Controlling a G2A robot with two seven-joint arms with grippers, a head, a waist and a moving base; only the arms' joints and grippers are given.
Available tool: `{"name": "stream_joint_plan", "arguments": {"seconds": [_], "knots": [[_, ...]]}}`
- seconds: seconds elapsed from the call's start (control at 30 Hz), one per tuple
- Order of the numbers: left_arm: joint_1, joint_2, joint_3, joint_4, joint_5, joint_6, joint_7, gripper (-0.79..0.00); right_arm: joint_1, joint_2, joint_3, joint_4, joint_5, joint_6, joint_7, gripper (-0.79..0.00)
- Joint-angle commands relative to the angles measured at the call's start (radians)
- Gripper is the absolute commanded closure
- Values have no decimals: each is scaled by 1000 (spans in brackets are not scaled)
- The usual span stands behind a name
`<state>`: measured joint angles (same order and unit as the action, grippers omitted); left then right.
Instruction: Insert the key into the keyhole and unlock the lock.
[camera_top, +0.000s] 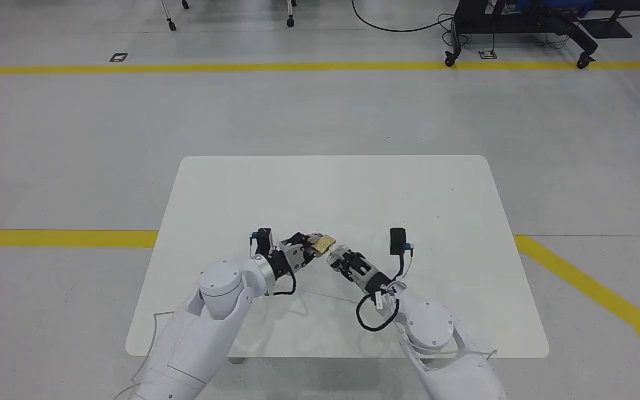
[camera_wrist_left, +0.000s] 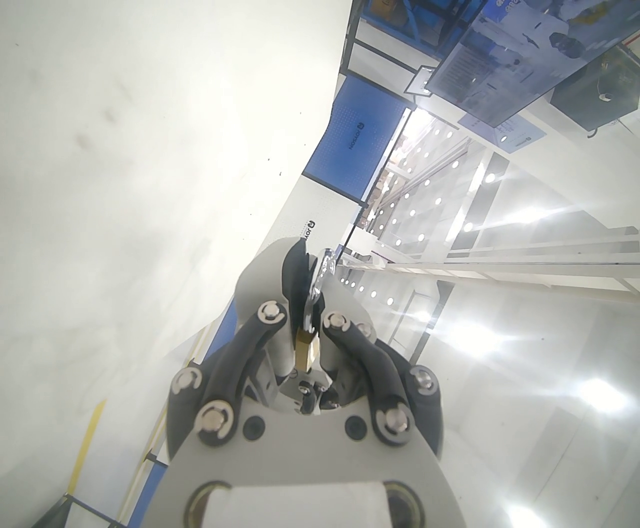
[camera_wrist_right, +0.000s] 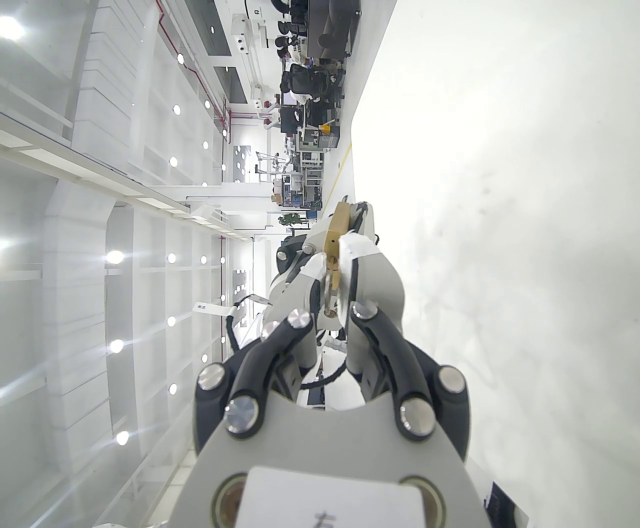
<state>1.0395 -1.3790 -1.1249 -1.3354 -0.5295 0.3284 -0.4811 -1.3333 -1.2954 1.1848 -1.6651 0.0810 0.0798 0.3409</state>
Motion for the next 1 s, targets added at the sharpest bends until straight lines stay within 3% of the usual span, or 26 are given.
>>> {"name": "stream_joint_plan", "arguments": {"seconds": [0.0, 0.47, 0.97], "knots": [[1, 0, 0, -2, 2, 2, 1, 0, -1, 0, 1, -1, 0, -1, 0, -142], [9, 4, -1, -18, 22, -10, 14, 0, -15, 2, 16, -12, 7, -10, 9, -154], [35, 7, -2, -35, 91, -100, 64, 0, -27, 5, 36, -22, 13, -9, 10, -160]]}}
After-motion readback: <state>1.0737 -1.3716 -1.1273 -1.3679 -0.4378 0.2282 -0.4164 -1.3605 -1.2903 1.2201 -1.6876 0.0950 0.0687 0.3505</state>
